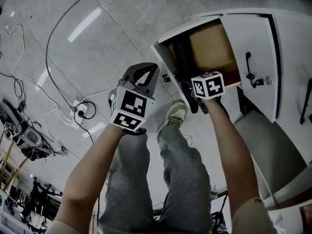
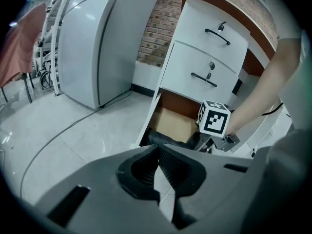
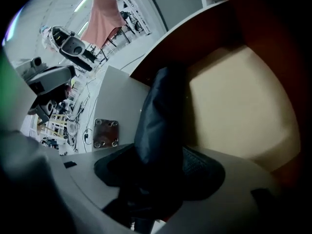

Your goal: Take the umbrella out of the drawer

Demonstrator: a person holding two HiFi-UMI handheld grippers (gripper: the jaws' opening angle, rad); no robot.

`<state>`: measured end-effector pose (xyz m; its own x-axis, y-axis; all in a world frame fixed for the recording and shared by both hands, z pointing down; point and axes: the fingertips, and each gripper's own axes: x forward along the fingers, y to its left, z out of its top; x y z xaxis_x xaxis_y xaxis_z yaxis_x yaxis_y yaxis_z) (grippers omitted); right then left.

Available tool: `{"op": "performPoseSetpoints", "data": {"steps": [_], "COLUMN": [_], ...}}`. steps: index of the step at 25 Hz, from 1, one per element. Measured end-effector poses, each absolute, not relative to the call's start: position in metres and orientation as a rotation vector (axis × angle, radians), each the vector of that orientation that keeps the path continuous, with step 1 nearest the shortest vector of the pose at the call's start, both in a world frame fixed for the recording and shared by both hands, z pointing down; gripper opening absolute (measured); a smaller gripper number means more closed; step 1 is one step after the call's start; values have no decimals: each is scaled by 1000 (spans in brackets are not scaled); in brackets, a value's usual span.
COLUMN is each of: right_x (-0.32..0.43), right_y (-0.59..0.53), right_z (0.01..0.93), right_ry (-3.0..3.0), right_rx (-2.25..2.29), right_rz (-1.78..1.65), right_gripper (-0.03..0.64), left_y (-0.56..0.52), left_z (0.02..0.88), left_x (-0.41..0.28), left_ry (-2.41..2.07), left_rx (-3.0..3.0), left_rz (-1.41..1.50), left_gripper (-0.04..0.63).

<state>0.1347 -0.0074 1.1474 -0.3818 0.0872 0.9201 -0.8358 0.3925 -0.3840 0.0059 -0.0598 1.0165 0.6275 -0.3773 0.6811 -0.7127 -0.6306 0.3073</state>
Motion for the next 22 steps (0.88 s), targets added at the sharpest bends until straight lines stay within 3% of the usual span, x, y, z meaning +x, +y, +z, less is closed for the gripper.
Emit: {"op": "performPoseSetpoints", "data": {"steps": [12, 22], "right_x": [144, 143], "right_y": [6, 7], "right_z": [1135, 1052], "right_ry": [-1580, -1631], "right_rx": [719, 830], "right_rz": [1030, 1017], "right_gripper": [229, 227], "left_y": [-42, -50], "left_z": [993, 935], "left_x": [24, 11], "left_ry": [-754, -794], "left_rx": [2366, 2370], "left_rz": [858, 858], "left_gripper": [9, 9]}}
